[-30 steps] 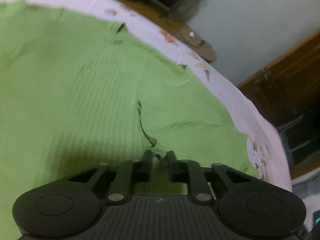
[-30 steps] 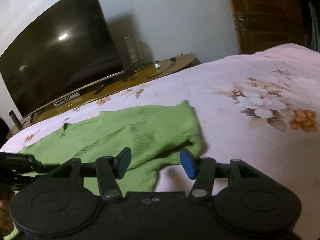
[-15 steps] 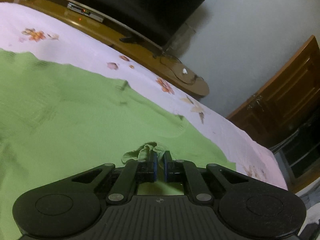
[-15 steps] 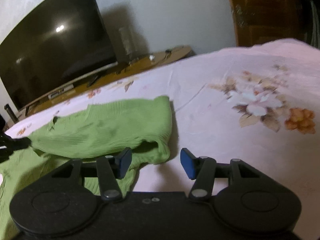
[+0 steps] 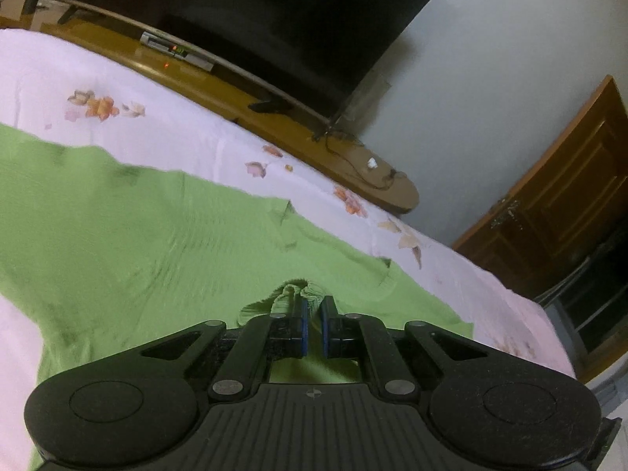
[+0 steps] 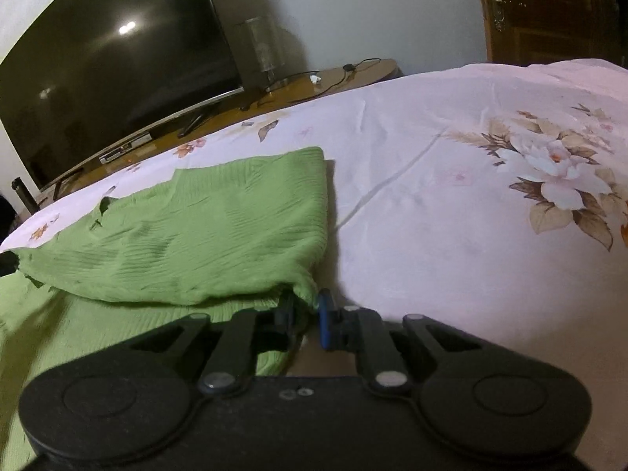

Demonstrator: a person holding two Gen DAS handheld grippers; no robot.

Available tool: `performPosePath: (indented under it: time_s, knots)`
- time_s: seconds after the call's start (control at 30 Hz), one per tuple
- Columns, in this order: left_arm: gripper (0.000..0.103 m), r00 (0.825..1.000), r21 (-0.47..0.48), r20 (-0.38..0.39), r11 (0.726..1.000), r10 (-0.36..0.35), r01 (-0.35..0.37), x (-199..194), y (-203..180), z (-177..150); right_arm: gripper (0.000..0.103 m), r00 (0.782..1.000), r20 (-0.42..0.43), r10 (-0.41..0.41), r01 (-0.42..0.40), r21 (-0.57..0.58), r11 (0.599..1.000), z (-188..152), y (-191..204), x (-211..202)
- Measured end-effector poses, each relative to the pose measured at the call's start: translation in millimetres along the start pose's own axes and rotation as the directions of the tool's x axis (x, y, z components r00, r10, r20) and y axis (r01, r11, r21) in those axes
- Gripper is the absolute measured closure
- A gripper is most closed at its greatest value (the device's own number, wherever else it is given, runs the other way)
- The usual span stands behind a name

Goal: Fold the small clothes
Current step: 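Fold the held sleeve across the sweater body with the right tool while the left tool pinches the body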

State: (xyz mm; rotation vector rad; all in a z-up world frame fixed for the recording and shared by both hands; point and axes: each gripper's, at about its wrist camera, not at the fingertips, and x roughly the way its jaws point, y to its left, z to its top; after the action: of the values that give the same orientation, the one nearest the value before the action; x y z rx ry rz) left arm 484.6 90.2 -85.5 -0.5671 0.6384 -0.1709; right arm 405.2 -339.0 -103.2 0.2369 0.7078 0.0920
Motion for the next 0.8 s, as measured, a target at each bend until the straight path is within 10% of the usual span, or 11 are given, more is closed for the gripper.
performPosePath:
  time_s: [0.6,0.73,0.8]
  knots:
    - [0.096,0.991,0.09,-0.04,0.988,0.127,-0.123,9,37,-33,0.085,1.0,0.001,-0.017,0.017,-0.102,0.995,-7,8,-4]
    - [0.024,0.99,0.073,0.043,0.987,0.137,-0.14,-1,39,-24,0.076,1.0,0.011,-0.001,0.002,-0.09,0.996,-5,5,-13]
    - [0.024,0.994,0.053,0.055,0.993,0.1,-0.102,-2,42,-19,0.076,1.0,0.019,0.004,-0.002,-0.086,0.996,-4,4,-17]
